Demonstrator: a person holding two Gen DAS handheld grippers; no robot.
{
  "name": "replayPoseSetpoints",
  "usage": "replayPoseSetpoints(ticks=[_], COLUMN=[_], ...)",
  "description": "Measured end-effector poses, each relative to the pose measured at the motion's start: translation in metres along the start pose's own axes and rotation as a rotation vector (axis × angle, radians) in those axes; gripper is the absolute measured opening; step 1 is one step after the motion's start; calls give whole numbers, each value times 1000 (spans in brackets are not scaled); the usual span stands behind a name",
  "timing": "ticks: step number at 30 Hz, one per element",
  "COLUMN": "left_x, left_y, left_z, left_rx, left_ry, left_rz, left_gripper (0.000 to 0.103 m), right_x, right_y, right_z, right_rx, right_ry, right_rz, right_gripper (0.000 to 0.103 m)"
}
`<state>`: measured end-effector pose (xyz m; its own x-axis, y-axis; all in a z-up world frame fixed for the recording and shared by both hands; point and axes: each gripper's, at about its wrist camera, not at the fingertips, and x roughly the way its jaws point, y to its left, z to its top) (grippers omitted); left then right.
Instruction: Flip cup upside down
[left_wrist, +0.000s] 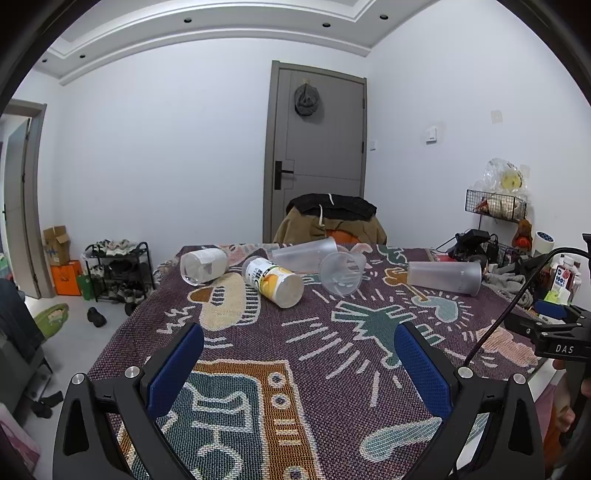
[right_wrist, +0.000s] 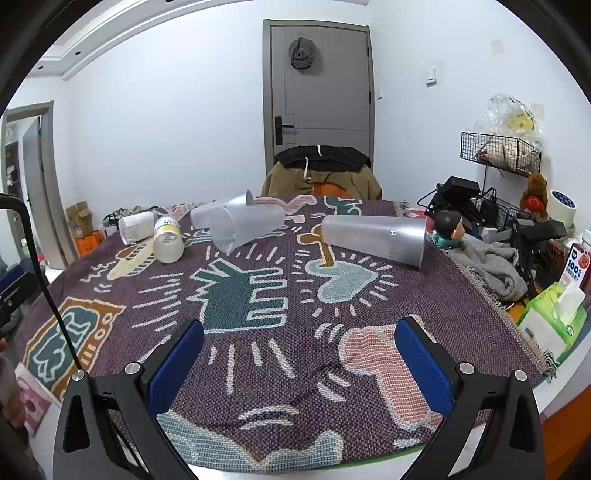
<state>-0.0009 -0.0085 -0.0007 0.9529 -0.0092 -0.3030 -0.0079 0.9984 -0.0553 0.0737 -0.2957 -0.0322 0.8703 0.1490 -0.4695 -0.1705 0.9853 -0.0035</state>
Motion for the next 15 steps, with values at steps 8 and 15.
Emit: replayPoseSetpoints(ticks=[8,15], left_x=[2,1], left_y=[1,1], left_z=[0,0], left_rx=[5,7], left_ry=[5,8], left_rz=[-9,-7], left_gripper=[103,103], right_x=[0,1], right_y=[0,-1], right_z=[0,0], right_rx=[0,1], right_ry=[-1,2], right_rz=[0,-3], right_gripper=[103,103])
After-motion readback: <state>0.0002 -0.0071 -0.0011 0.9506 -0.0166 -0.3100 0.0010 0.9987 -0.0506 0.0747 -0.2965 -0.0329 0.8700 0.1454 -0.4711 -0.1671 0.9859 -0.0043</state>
